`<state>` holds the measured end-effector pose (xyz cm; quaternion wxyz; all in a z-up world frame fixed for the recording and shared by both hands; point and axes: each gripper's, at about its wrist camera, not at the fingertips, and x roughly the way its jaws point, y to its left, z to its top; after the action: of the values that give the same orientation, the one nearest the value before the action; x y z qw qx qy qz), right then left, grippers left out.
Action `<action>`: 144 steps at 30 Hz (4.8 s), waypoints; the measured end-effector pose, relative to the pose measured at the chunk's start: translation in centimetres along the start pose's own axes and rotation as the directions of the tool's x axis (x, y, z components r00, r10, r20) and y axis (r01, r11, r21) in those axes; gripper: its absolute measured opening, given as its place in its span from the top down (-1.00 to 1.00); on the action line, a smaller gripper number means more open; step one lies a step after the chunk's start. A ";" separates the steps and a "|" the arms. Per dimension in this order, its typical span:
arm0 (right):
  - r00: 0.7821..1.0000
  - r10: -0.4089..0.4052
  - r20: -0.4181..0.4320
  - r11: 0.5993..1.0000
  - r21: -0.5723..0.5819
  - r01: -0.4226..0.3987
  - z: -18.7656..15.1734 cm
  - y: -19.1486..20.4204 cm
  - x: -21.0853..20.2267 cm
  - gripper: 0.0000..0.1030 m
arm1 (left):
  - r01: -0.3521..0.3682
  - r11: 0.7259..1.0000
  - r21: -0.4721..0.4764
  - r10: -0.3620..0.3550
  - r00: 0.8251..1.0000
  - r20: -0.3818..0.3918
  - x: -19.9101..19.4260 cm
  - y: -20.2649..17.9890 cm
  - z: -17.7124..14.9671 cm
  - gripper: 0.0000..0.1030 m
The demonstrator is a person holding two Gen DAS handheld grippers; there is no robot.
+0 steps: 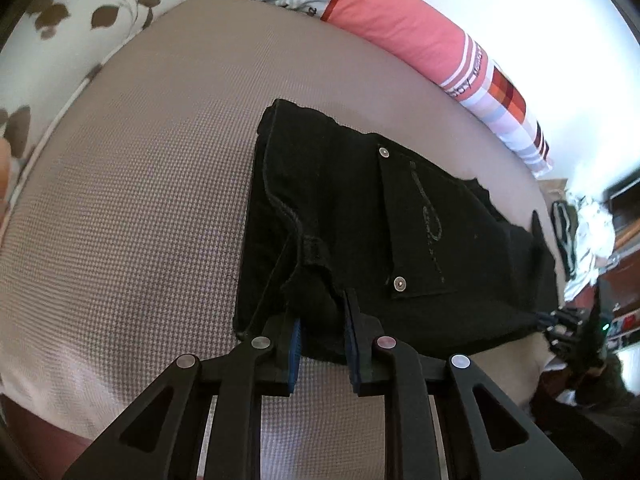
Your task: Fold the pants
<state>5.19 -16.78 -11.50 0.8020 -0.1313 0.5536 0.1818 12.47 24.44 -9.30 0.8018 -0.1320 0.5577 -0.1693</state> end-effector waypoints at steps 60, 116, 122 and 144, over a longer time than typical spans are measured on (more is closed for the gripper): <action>0.962 0.105 0.252 0.686 0.682 -0.254 -8.7 -20.0 -3.4 0.17 | 0.053 0.739 0.672 -0.044 0.999 -0.030 14.8 -32.2 -7.6 0.83; 0.949 -0.315 0.012 0.232 0.971 0.064 -27.9 -27.0 -9.4 0.84 | 0.180 0.714 0.677 -0.097 0.983 -0.159 13.5 -33.5 -8.2 0.29; 0.933 -0.359 0.040 0.318 0.945 0.082 -25.0 -29.0 -11.4 0.46 | 0.229 0.722 0.653 -0.195 0.973 -0.126 11.8 -33.6 -6.9 0.13; 0.979 -0.132 0.152 0.622 0.782 -0.037 -13.5 -29.8 -6.1 0.31 | 0.285 0.797 0.533 -0.181 0.954 -0.240 15.4 -31.7 -7.2 0.09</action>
<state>4.88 -50.04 -10.27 0.8340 0.2335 0.4926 -0.0858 6.69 -10.97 -12.15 0.7252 0.0572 0.5314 -0.4341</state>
